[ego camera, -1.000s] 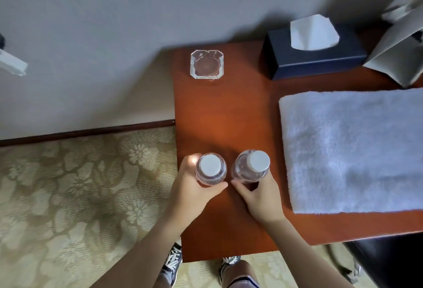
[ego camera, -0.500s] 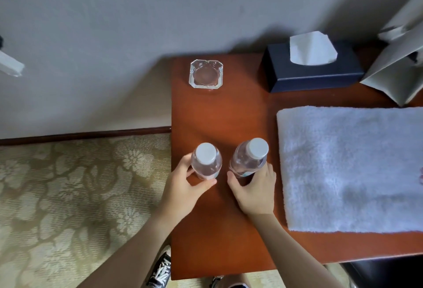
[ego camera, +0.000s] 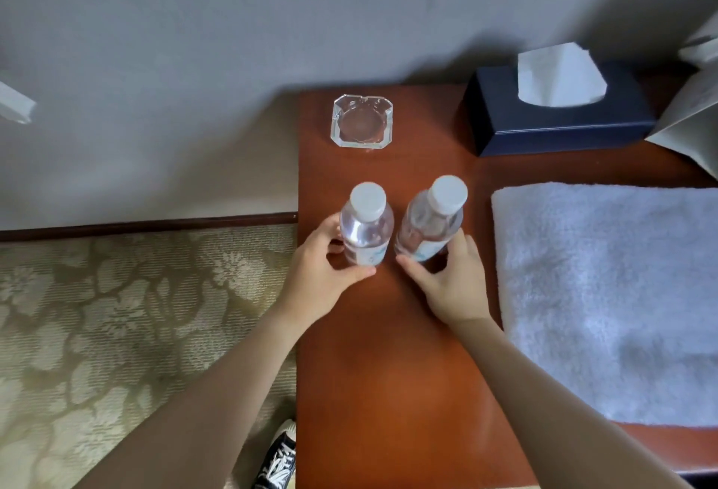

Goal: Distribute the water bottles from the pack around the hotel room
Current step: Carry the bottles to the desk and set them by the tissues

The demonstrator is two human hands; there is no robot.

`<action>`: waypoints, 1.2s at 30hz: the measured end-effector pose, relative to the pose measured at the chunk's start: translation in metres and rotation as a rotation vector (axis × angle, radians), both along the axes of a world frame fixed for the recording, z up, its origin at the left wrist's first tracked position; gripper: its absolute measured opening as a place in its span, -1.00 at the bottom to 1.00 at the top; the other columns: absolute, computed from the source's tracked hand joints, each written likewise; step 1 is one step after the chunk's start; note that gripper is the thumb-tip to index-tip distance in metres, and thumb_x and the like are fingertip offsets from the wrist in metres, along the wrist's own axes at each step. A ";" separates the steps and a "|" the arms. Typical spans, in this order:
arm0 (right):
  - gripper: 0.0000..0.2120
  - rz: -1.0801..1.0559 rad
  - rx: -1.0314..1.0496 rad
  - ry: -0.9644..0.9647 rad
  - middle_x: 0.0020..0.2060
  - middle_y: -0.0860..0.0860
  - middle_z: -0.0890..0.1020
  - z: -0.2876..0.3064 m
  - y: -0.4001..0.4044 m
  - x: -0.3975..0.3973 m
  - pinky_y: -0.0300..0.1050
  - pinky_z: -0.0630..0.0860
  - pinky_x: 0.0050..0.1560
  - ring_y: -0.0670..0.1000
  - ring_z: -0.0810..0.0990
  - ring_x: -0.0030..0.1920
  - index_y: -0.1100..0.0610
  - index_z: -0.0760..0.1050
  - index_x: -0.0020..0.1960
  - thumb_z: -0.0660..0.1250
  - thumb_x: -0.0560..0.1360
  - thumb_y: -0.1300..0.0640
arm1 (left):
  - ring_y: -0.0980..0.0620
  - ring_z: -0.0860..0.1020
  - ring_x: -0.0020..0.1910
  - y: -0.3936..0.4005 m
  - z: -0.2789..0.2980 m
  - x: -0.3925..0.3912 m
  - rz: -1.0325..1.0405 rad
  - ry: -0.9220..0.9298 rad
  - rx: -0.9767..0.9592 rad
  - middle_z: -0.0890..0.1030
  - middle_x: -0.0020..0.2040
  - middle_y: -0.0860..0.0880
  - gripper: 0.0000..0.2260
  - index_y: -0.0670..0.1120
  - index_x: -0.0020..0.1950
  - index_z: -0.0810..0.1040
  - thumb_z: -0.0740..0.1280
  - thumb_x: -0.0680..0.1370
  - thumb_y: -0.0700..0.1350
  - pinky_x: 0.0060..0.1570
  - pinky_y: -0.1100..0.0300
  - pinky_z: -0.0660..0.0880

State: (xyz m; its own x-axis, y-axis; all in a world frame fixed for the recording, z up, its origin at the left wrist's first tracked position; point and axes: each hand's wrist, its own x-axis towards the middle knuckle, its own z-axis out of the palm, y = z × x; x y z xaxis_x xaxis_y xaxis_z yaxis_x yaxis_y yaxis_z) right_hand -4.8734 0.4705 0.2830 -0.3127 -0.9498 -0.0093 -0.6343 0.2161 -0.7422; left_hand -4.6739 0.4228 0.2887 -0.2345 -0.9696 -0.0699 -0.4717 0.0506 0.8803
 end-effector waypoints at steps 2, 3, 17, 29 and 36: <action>-0.49 -0.027 -0.018 -0.007 -0.06 -0.09 0.55 0.000 -0.017 -0.001 -0.08 0.49 0.01 0.01 0.52 0.01 0.10 0.47 0.18 0.53 0.36 -0.11 | 0.20 0.56 0.11 -0.015 -0.004 -0.004 -0.018 -0.021 -0.031 0.59 0.17 0.21 -0.41 0.16 0.27 0.42 0.59 0.34 -0.12 0.10 0.35 0.46; -0.48 -0.034 -0.030 -0.009 -0.02 -0.09 0.57 0.000 -0.025 -0.002 -0.06 0.51 0.04 0.01 0.54 0.03 0.08 0.46 0.20 0.53 0.36 -0.12 | 0.19 0.55 0.13 -0.022 -0.006 -0.006 -0.026 -0.036 -0.054 0.59 0.19 0.17 -0.43 0.09 0.30 0.43 0.57 0.37 -0.11 0.11 0.36 0.44; -0.47 -0.062 -0.078 0.096 0.06 -0.04 0.67 -0.006 -0.079 -0.004 0.14 0.55 0.06 0.05 0.64 0.06 0.08 0.46 0.21 0.47 0.38 -0.19 | 0.07 0.50 0.24 -0.064 -0.020 -0.029 0.067 -0.291 -0.239 0.56 0.24 0.10 -0.51 -0.01 0.29 0.45 0.43 0.43 0.11 0.27 -0.01 0.35; -0.47 -0.099 -0.061 0.177 -0.04 -0.08 0.68 -0.006 -0.088 0.000 0.13 0.56 -0.05 0.06 0.64 -0.05 0.02 0.44 0.13 0.44 0.36 -0.30 | 0.02 0.46 0.18 -0.068 -0.018 -0.037 0.150 -0.404 -0.300 0.37 0.01 0.32 -0.60 0.08 0.23 0.43 0.41 0.45 0.13 0.14 0.09 0.26; -0.45 -0.108 -0.074 0.212 -0.05 -0.09 0.66 -0.009 -0.093 0.001 0.13 0.56 -0.10 0.05 0.65 -0.07 0.03 0.44 0.11 0.38 0.36 -0.37 | 0.03 0.44 0.24 -0.071 -0.023 -0.038 0.184 -0.430 -0.280 0.47 0.03 0.27 -0.60 0.08 0.16 0.49 0.42 0.40 0.20 0.16 0.08 0.26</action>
